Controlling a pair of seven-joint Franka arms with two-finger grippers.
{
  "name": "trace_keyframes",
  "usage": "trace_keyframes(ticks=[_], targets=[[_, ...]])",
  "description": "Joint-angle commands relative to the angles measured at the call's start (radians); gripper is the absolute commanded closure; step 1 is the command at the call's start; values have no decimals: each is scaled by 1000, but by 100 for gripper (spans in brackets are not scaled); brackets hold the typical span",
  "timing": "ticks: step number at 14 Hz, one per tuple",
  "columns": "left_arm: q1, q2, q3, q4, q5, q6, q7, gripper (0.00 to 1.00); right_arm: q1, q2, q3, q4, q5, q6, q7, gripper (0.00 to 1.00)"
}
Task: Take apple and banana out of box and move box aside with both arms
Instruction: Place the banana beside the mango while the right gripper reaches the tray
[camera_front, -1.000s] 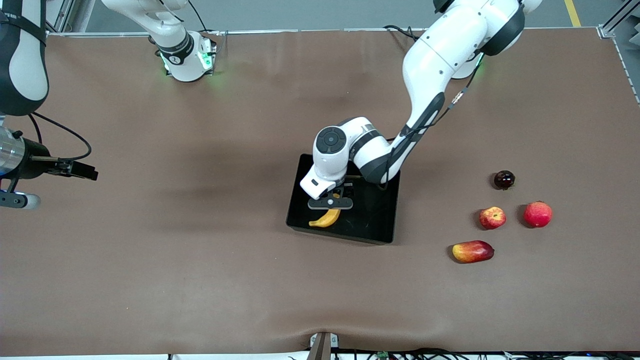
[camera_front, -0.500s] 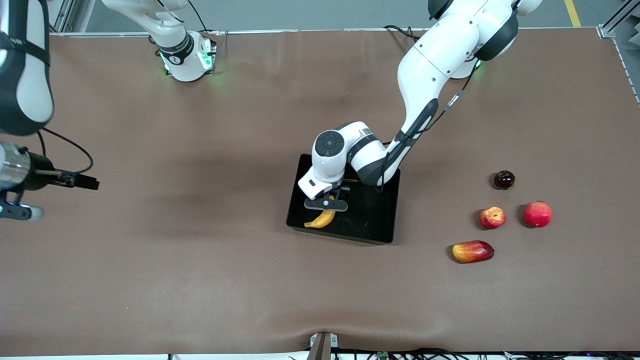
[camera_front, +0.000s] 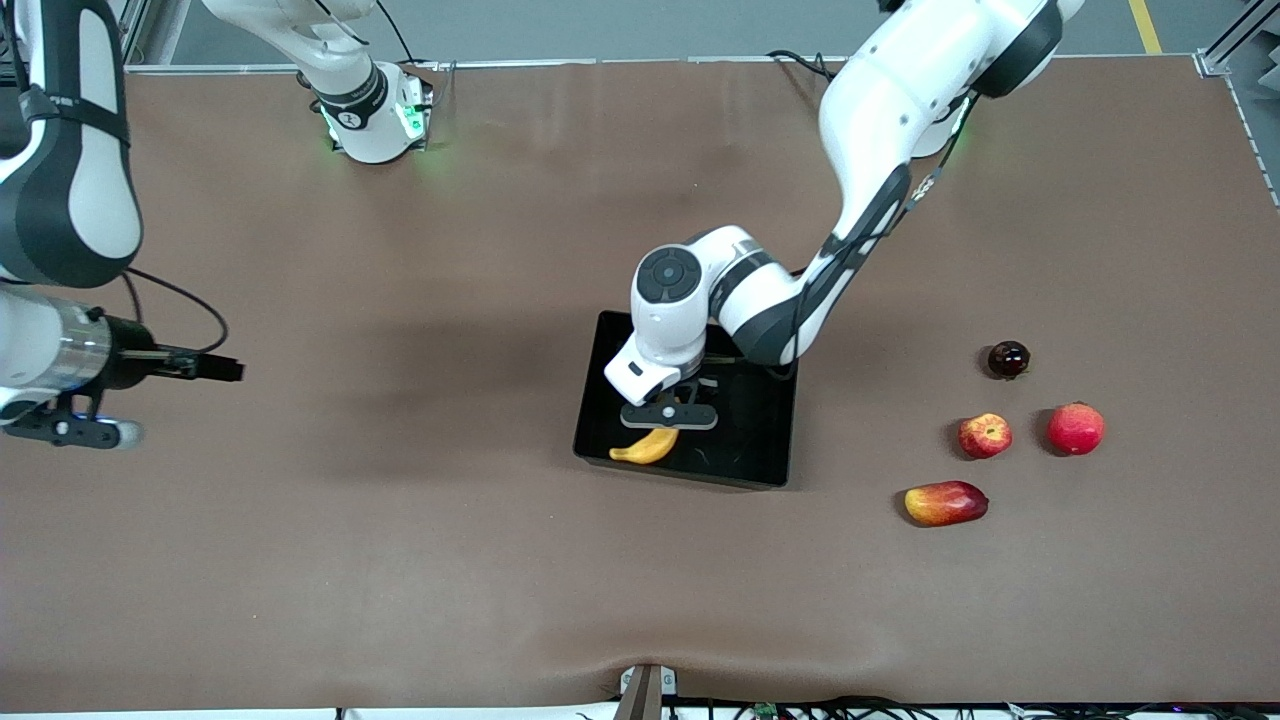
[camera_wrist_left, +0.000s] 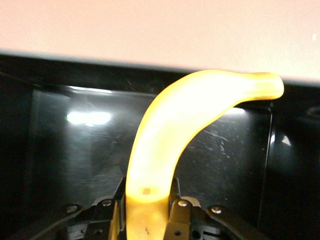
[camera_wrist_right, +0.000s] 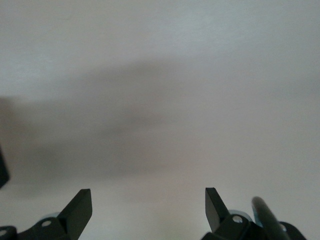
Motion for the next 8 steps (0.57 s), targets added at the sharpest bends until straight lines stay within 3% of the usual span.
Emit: trace_keyframes(ticks=[1, 8], targets=[[31, -89, -7, -25, 9, -67, 7, 100, 53, -4, -2, 5, 57, -8, 45, 0], [257, -173, -5, -29, -46, -209, 286, 100, 286, 71, -2, 0, 105, 88, 270, 0]])
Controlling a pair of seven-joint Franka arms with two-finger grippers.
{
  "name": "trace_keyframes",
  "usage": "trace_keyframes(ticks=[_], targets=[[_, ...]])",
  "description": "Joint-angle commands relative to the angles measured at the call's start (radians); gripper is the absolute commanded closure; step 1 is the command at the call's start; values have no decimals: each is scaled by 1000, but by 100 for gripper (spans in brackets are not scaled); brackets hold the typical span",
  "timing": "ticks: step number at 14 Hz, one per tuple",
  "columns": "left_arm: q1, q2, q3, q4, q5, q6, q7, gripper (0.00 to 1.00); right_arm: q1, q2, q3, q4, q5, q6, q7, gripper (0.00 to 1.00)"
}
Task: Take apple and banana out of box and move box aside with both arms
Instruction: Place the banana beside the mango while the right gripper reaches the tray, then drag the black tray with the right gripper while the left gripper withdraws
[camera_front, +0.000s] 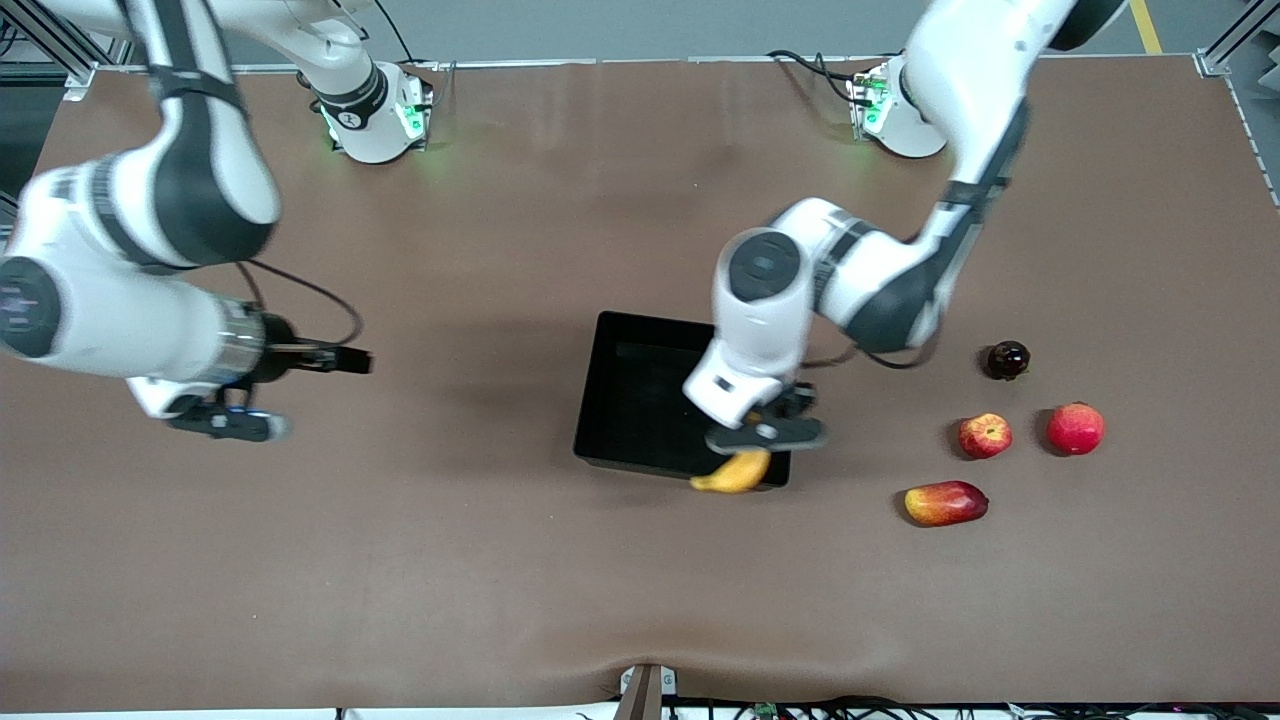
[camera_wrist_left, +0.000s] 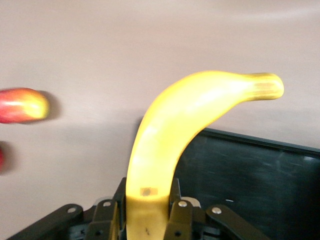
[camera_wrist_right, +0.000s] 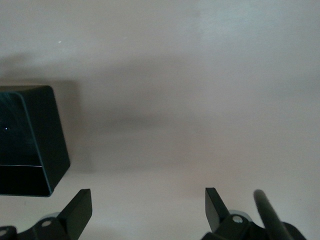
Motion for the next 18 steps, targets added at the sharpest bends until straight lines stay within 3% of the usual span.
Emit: trace_keyframes(ticks=[1, 7, 11, 13, 14, 15, 16, 18], targets=[[96, -22, -2, -29, -13, -28, 132, 100, 99, 55, -10, 4, 15, 61, 99, 0], [380, 39, 3, -26, 6, -3, 569, 100, 292, 213, -10, 2, 15, 325, 362, 0], [506, 127, 3, -26, 113, 136, 683, 100, 380, 308, -10, 5, 15, 474, 480, 2], [538, 174, 5, -27, 176, 208, 687, 100, 406, 350, -10, 5, 15, 512, 492, 25], [550, 199, 5, -27, 181, 233, 687, 100, 413, 359, -10, 5, 13, 520, 495, 47], [570, 216, 5, -29, 181, 247, 687, 100, 415, 361, -12, 5, 10, 518, 495, 84], [587, 230, 5, -30, 182, 253, 687, 100, 417, 361, -10, 7, 12, 518, 495, 100], [593, 247, 5, -35, 168, 255, 681, 95, 415, 359, -10, 8, 12, 518, 495, 100]])
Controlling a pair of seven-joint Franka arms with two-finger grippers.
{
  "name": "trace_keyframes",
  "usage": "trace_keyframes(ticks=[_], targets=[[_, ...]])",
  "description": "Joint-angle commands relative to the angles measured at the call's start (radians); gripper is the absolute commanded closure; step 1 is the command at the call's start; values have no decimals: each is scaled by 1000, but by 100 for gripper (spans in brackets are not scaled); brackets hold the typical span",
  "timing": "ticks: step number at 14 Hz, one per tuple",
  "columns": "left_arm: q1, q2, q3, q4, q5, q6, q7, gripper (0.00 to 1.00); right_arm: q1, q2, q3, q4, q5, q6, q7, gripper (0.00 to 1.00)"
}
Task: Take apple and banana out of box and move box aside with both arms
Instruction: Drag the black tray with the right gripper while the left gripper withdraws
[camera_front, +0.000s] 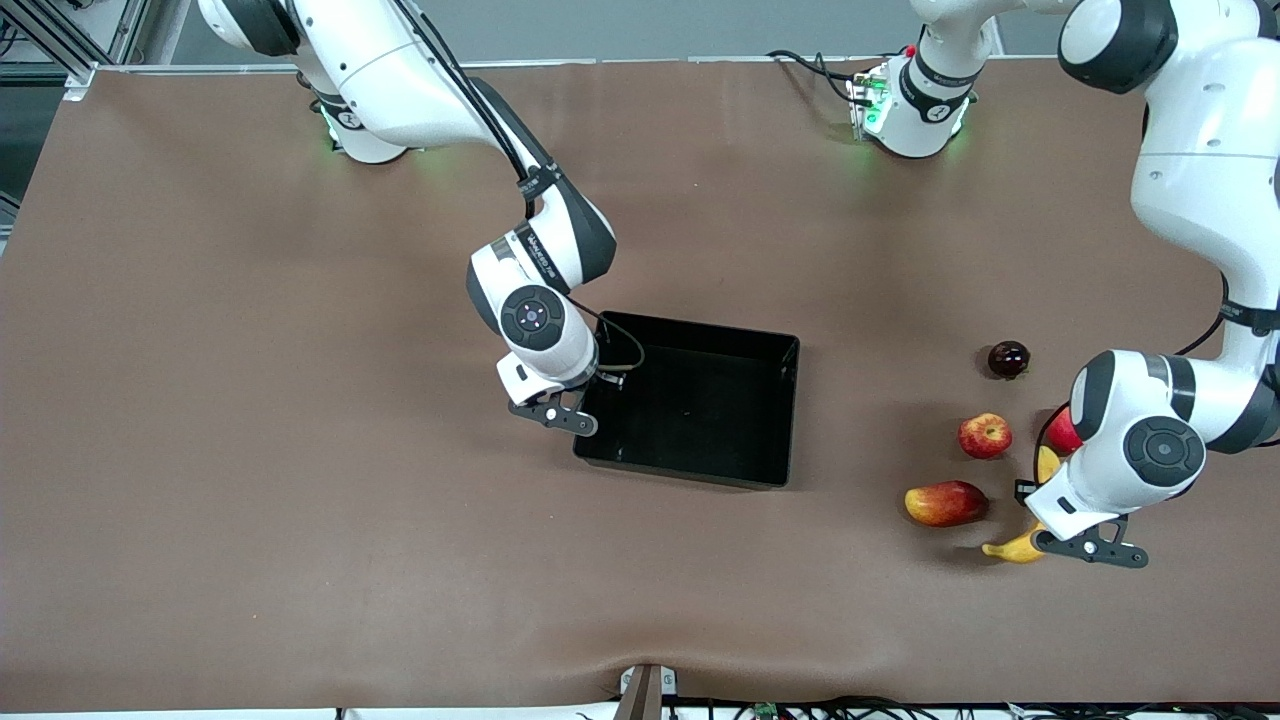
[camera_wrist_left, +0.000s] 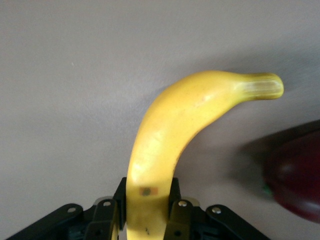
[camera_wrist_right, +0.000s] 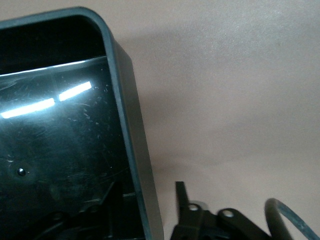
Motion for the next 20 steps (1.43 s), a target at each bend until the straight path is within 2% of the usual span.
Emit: trace_keyframes(ticks=[1, 2, 3, 4, 6, 8, 10, 13, 15, 18, 20], targets=[[7, 15, -15, 4, 13, 8, -14, 75, 5, -2, -10, 15, 10, -9, 15, 100], [4, 16, -15, 4, 13, 8, -16, 45, 2, -4, -10, 16, 10, -9, 13, 100], [6, 11, -16, 6, 11, 8, -16, 7, -1, -5, -10, 19, 10, -9, 10, 100], [6, 0, -22, 9, 8, 8, -7, 0, -6, -8, -10, 22, 10, -9, 3, 100], [9, -35, -39, 9, -16, -2, -11, 0, -12, -22, -12, 24, 10, -21, -2, 100], [28, -108, -71, -8, -93, -41, -25, 0, -49, -53, -10, 28, 12, -70, -5, 100], [22, -211, -79, -23, -148, -147, -65, 0, -79, -85, -12, 70, 10, -163, -29, 100], [29, -418, -114, -126, -173, -271, -145, 0, -115, -137, -22, 65, -5, -280, -111, 100], [27, -501, -151, -105, -214, -407, -143, 0, -147, -180, -35, 62, -19, -334, -151, 100], [29, -579, -170, -62, -297, -520, -139, 0, -214, -255, -38, 59, -148, -446, -155, 100], [24, -638, -168, -57, -366, -546, -146, 0, -260, -300, -38, 24, -200, -491, -254, 100]])
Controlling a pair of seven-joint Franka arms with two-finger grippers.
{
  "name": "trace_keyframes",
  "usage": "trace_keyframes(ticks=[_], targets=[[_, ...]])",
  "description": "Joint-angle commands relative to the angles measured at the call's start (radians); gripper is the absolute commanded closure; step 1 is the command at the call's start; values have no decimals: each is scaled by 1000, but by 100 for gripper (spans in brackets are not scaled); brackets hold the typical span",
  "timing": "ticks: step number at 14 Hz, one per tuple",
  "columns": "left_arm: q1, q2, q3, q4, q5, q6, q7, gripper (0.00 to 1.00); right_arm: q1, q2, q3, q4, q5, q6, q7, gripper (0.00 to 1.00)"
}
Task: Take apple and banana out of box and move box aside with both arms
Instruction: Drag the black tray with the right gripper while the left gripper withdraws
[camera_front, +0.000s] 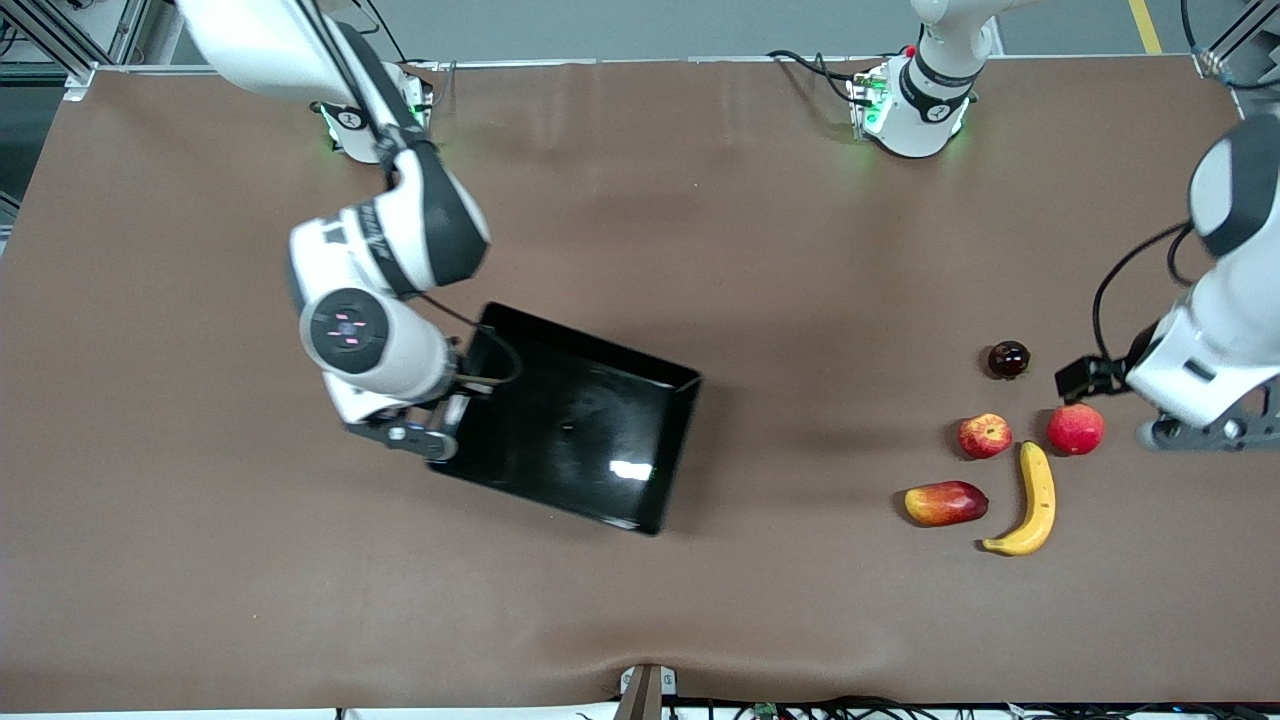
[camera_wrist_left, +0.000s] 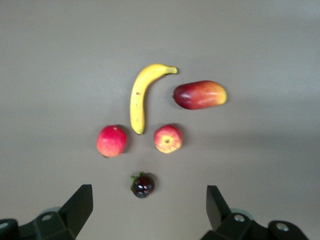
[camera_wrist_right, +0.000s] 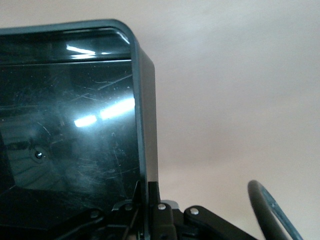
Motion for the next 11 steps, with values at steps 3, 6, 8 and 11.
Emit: trace_keyframes(ticks=[3, 6, 8, 11], targets=[[13, -109, -6, -20, -71, -74, -7, 0, -169, -158, 15, -161, -49, -20, -259, 100], [-26, -172, 55, -43, -154, -97, -4, 0, -307, -200, 15, -250, -49, 8, -478, 100], [-179, -212, 228, -70, -188, -103, 2, 0, -397, -246, 16, -392, -48, 138, -618, 100], [-315, -270, 370, -151, -222, -94, 5, 0, -514, -255, 16, -497, -43, 272, -783, 100]])
